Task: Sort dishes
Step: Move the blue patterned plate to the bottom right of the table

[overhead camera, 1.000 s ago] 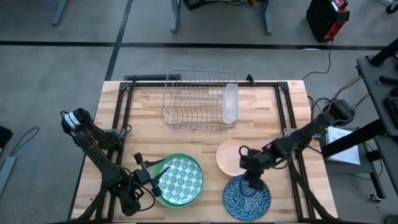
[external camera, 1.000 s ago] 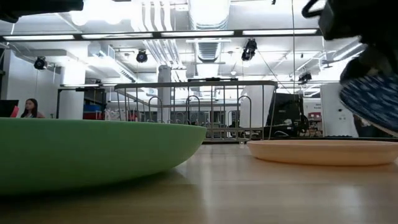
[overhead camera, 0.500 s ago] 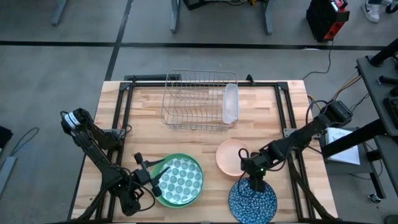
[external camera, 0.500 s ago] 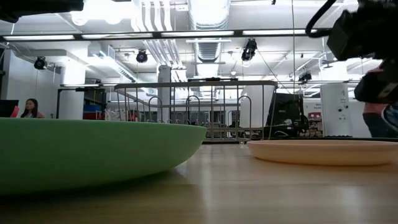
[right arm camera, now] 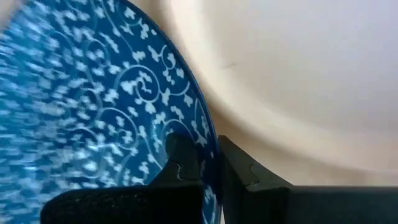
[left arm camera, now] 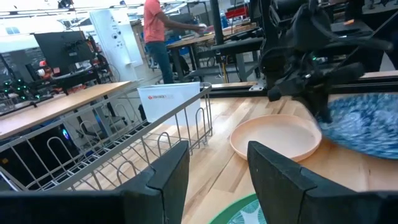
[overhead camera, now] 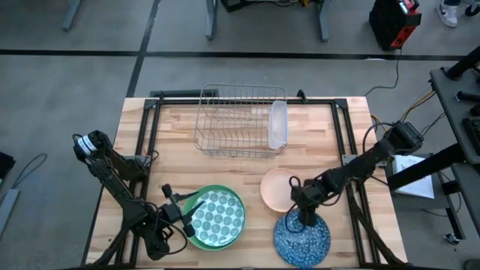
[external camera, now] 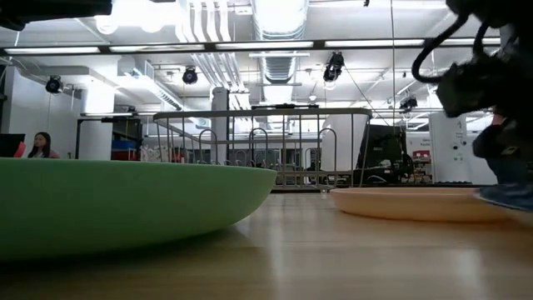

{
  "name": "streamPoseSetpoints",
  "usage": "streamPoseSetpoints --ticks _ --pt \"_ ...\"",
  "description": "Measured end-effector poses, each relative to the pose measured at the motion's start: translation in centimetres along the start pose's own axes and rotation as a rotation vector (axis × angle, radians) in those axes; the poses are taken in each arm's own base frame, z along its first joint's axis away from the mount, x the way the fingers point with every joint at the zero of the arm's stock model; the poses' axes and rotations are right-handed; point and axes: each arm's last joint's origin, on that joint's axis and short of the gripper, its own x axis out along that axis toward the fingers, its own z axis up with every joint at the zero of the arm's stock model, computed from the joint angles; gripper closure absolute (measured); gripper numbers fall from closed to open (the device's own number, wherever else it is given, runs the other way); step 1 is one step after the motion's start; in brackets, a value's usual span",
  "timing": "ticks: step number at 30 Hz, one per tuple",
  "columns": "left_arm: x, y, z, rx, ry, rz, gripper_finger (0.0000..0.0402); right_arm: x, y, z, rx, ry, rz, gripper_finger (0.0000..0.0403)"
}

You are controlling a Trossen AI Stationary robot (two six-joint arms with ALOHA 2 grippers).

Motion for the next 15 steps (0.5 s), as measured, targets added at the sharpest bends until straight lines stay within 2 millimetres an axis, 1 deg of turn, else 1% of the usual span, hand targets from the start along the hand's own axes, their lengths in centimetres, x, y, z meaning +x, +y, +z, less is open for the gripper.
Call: streamPoseSetpoints --ticks 2,4,8,10,15 --pt "0.0 0.0 0.0 0.0 0.0 0.0 0.0247 0.3 -0.7 0.0 0.026 -0.027 -0.055 0.0402" --pt "0.0 0.0 0.0 0.001 0.0 0.0 0.0247 0.3 -1.0 0.2 0.034 -0.066 -0.08 0.0402" --pt "0.0 0.0 0.0 0.001 0.0 0.0 0.0247 0.3 -1.2 0.3 0.01 -0.089 -0.104 0.0401" --pt "0.0 0.0 0.0 0.001 0.0 0.0 0.0247 0.4 -1.6 0.2 -0.001 -0.093 -0.145 0.0397" --pt "0.0 0.0 0.0 0.002 0.001 0.0 0.0247 0.4 -1.6 0.1 -0.017 -0.093 -0.15 0.0397"
